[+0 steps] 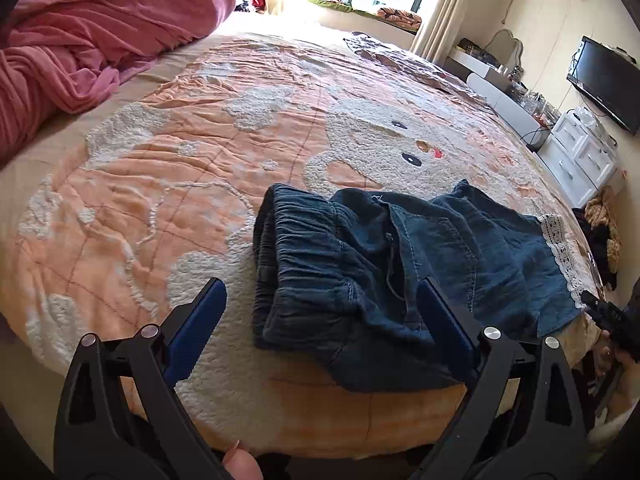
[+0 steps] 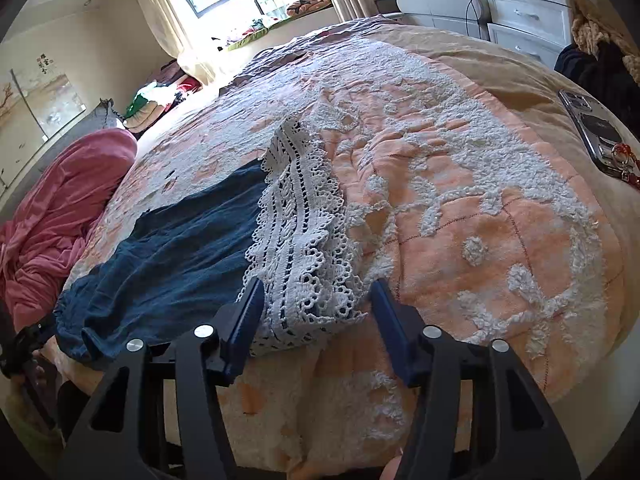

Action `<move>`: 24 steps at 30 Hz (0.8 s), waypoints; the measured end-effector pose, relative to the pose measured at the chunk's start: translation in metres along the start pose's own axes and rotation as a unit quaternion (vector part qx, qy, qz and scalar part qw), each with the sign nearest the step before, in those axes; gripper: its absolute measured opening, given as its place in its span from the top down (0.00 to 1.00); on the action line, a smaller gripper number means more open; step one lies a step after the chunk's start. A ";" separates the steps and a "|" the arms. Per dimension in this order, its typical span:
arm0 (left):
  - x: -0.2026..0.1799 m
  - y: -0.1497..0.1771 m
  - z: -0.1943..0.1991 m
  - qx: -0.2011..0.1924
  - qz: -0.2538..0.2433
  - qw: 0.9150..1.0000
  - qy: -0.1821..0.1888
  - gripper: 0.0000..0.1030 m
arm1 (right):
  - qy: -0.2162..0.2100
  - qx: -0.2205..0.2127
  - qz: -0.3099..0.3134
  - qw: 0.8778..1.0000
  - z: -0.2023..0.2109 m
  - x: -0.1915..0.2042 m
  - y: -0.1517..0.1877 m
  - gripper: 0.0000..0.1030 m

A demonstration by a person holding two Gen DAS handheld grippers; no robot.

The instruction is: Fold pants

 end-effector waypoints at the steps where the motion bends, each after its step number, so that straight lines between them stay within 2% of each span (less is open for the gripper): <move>1: -0.001 0.000 -0.006 0.003 0.002 1.000 -0.001 0.25 | 0.000 0.001 0.000 1.000 0.000 -0.001 0.000 0.59; 2: 0.000 0.001 -0.013 0.008 0.006 1.000 -0.012 0.56 | 0.001 0.001 0.002 1.000 0.000 -0.001 0.000 0.65; 3: 0.005 0.004 -0.018 0.013 0.011 0.999 -0.028 0.64 | 0.004 -0.001 0.007 1.000 0.001 0.000 0.001 0.70; 6: 0.006 -0.004 -0.015 0.004 0.003 1.000 -0.025 0.69 | 0.002 -0.008 0.009 1.000 0.006 -0.001 0.000 0.79; 9: 0.019 -0.021 -0.003 -0.018 -0.004 0.999 -0.037 0.70 | -0.002 -0.017 0.008 1.000 0.013 -0.002 -0.004 0.81; 13: 0.029 -0.004 -0.026 0.020 -0.013 0.999 -0.042 0.65 | 0.008 -0.011 0.003 1.000 0.004 -0.006 0.001 0.79; 15: 0.037 0.000 -0.030 0.013 0.008 0.999 -0.037 0.53 | 0.004 -0.011 -0.004 1.000 0.004 -0.007 0.003 0.74; 16: 0.042 0.000 -0.029 0.008 0.027 0.999 -0.026 0.51 | -0.001 -0.009 -0.008 1.000 0.005 -0.006 0.003 0.73; 18: 0.047 -0.003 -0.026 0.001 0.056 0.998 -0.004 0.50 | -0.004 -0.003 -0.001 1.000 0.007 -0.004 0.004 0.63; 20: 0.048 -0.009 -0.020 -0.008 0.038 0.999 -0.021 0.49 | 0.002 -0.012 0.002 1.000 0.014 -0.004 0.003 0.55; 24: 0.041 -0.009 -0.008 -0.004 0.017 0.999 -0.047 0.42 | 0.012 -0.058 0.005 0.998 0.037 -0.001 -0.004 0.54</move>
Point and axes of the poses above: each gripper's, at about its wrist camera, not at the fingertips, and z roughly against the way its jaws point, x to its left, y to its underside, the point moved 10 cm from there along -z, roughly the way its jaws point, and after that the axes turned 8 degrees about -z, right-handed, at the moved point
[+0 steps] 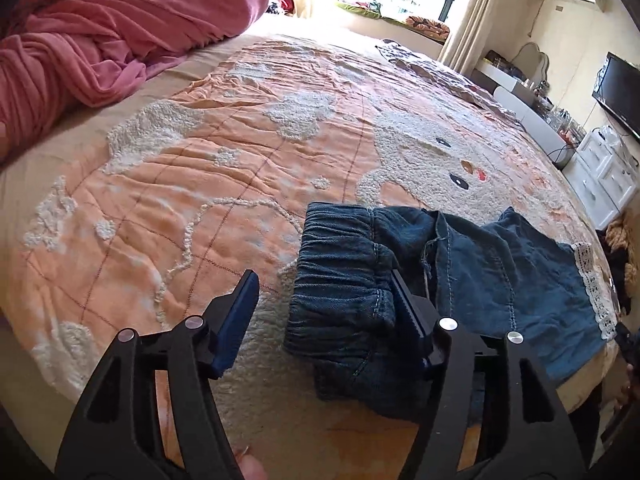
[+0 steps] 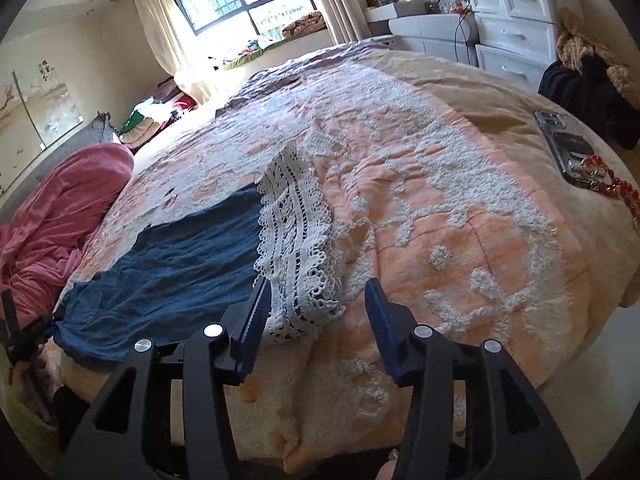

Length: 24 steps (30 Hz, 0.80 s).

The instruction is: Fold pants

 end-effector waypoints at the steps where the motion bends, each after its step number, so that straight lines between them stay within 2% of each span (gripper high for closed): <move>1: -0.001 0.000 0.005 -0.001 -0.010 1.000 -0.008 0.38 | -0.001 -0.011 0.004 1.000 0.005 0.003 -0.001 0.54; 2: -0.002 0.001 0.013 -0.006 -0.020 1.000 -0.018 0.33 | -0.005 -0.018 0.012 1.000 0.009 0.009 -0.001 0.53; 6: -0.006 -0.003 0.042 -0.029 -0.054 0.997 -0.057 0.28 | -0.029 -0.021 0.065 0.997 0.010 0.042 0.005 0.53; 8: -0.020 -0.009 0.055 -0.046 -0.067 0.995 -0.049 0.24 | -0.036 -0.011 0.086 0.996 0.001 0.057 0.010 0.53; 11: -0.062 -0.010 0.062 -0.054 -0.105 0.993 -0.018 0.21 | -0.037 0.017 0.088 0.995 -0.019 0.067 0.021 0.53; 14: -0.115 -0.001 0.049 -0.042 -0.145 0.988 0.026 0.19 | -0.013 0.061 0.080 0.995 -0.041 0.062 0.038 0.53; 17: -0.143 0.013 0.025 -0.023 -0.172 0.984 0.037 0.19 | -0.002 0.060 0.092 0.994 -0.046 0.061 0.042 0.53; 20: -0.148 0.034 -0.005 0.012 -0.180 0.983 0.024 0.18 | -0.008 0.056 0.096 0.994 -0.044 0.062 0.043 0.53; 22: -0.145 0.045 -0.018 0.027 -0.182 0.983 0.021 0.17 | -0.028 0.041 0.069 0.996 -0.034 0.059 0.039 0.53; 24: -0.143 0.052 -0.025 0.026 -0.189 0.981 0.023 0.16 | -0.048 0.018 0.030 0.998 -0.018 0.055 0.033 0.53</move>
Point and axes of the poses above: each gripper's, at about its wrist camera, not at the fingertips, and z roughly against the way its jaws point, x to its left, y to its underside, the point moved 10 cm from there along -z, roughly the way its jaws point, and after that the axes turned 8 degrees about -z, right-handed, at the moved point
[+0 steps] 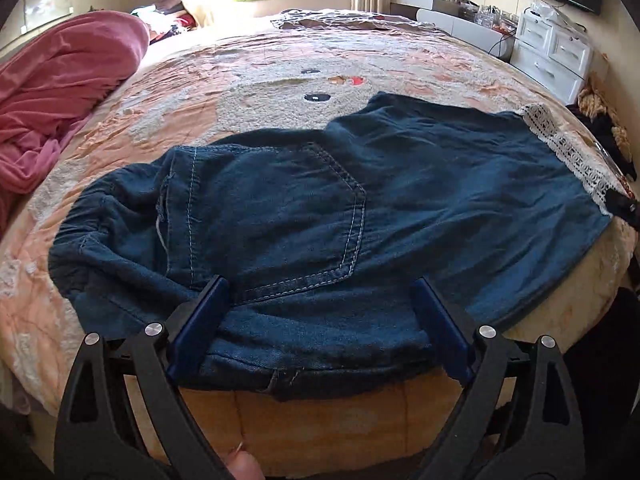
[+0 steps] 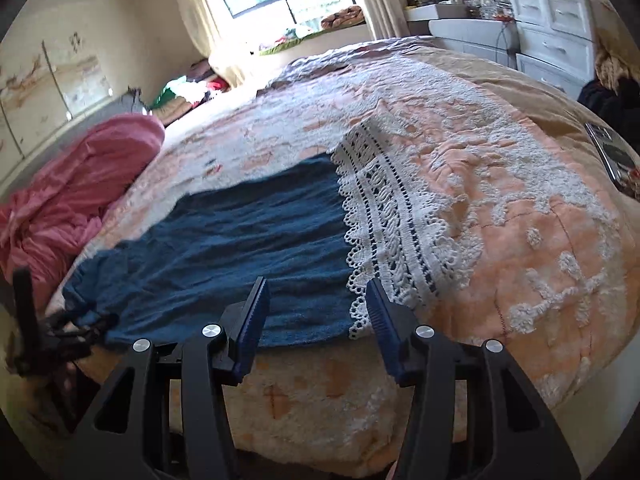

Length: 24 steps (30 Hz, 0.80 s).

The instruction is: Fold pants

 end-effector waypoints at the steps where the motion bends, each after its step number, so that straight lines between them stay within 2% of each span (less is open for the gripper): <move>1: 0.000 0.000 0.000 -0.005 -0.001 1.000 0.003 0.15 | -0.004 -0.012 -0.016 1.000 0.009 -0.004 -0.001 0.53; 5: 0.000 0.000 0.000 -0.010 0.000 1.000 0.010 0.13 | 0.023 -0.035 -0.027 0.999 0.030 -0.019 -0.002 0.53; 8: -0.003 -0.003 0.008 -0.006 0.002 1.000 0.011 0.13 | 0.043 -0.046 -0.027 0.998 0.039 -0.030 -0.005 0.46; 10: -0.009 -0.012 0.023 -0.018 0.009 0.999 0.035 0.12 | 0.054 -0.054 -0.026 0.997 0.042 -0.036 -0.009 0.46; 16: -0.030 -0.052 0.052 -0.055 -0.008 0.996 0.070 0.10 | 0.048 -0.051 -0.037 0.997 0.035 -0.043 -0.008 0.44; 24: -0.099 -0.124 0.034 -0.071 -0.083 0.987 0.117 0.10 | 0.044 -0.051 -0.060 0.996 0.022 -0.052 -0.015 0.44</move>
Point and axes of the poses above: each gripper's, at about its wrist camera, not at the fingertips, and z roughly against the way its jaws point, x to its left, y to its underside, the point moved 10 cm from there along -z, roughly the way its jaws point, and after that the axes turned 8 degrees about -z, right-handed, at the moved point
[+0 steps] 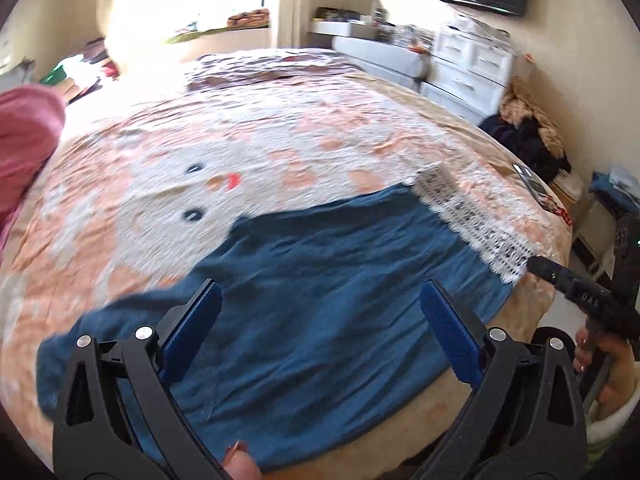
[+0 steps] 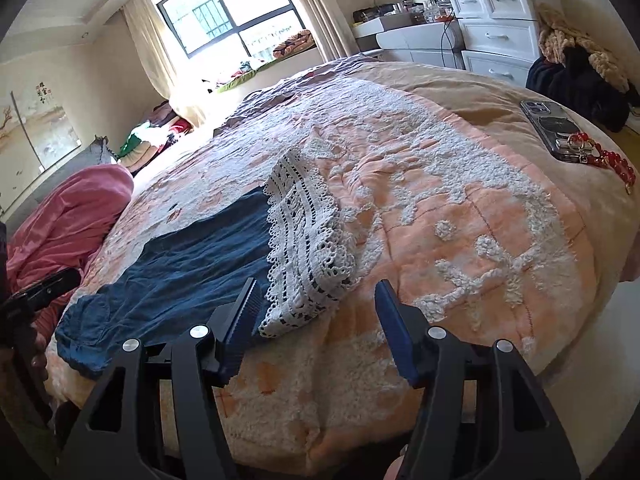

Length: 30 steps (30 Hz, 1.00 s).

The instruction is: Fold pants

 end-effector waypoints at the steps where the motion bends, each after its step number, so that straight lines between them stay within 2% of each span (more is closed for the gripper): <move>1: -0.007 -0.009 -0.008 0.002 -0.010 1.000 0.005 0.10 | -0.001 0.001 -0.001 1.000 -0.002 -0.001 -0.002 0.44; 8: -0.054 -0.064 -0.085 0.033 -0.066 0.995 0.064 0.10 | -0.007 0.013 -0.015 1.000 -0.020 -0.003 -0.002 0.44; 10: -0.062 -0.073 -0.110 0.047 -0.082 0.993 0.066 0.10 | -0.015 0.016 -0.007 1.000 -0.024 0.002 -0.002 0.56; 11: -0.066 -0.076 -0.122 0.054 -0.088 0.992 0.068 0.10 | -0.013 0.016 0.000 1.000 -0.026 0.003 -0.002 0.67; 14: -0.075 -0.083 -0.149 0.065 -0.092 0.989 0.091 0.10 | -0.017 0.005 0.010 1.000 -0.025 0.007 -0.004 0.71; 16: -0.080 -0.087 -0.167 0.075 -0.088 0.987 0.111 0.16 | -0.024 0.003 0.011 1.000 -0.025 0.008 -0.004 0.71; 18: -0.083 -0.092 -0.182 0.075 -0.082 0.985 0.132 0.26 | -0.026 0.002 0.009 1.000 -0.026 0.007 -0.003 0.69; 26: -0.110 -0.096 -0.211 0.097 -0.100 0.967 0.212 0.33 | -0.034 0.012 -0.014 0.999 -0.037 0.000 -0.001 0.69; 30: -0.123 -0.093 -0.215 0.107 -0.100 0.959 0.244 0.50 | -0.035 0.010 -0.015 0.999 -0.037 0.001 0.000 0.71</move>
Point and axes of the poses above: each gripper's, at about its wrist camera, not at the fingertips, and z roughly against the way its jaws point, x to its left, y to its underside, the point moved 10 cm from there along -z, roughly the way its jaws point, and after that the axes turned 8 degrees about -z, right-handed, at the moved point
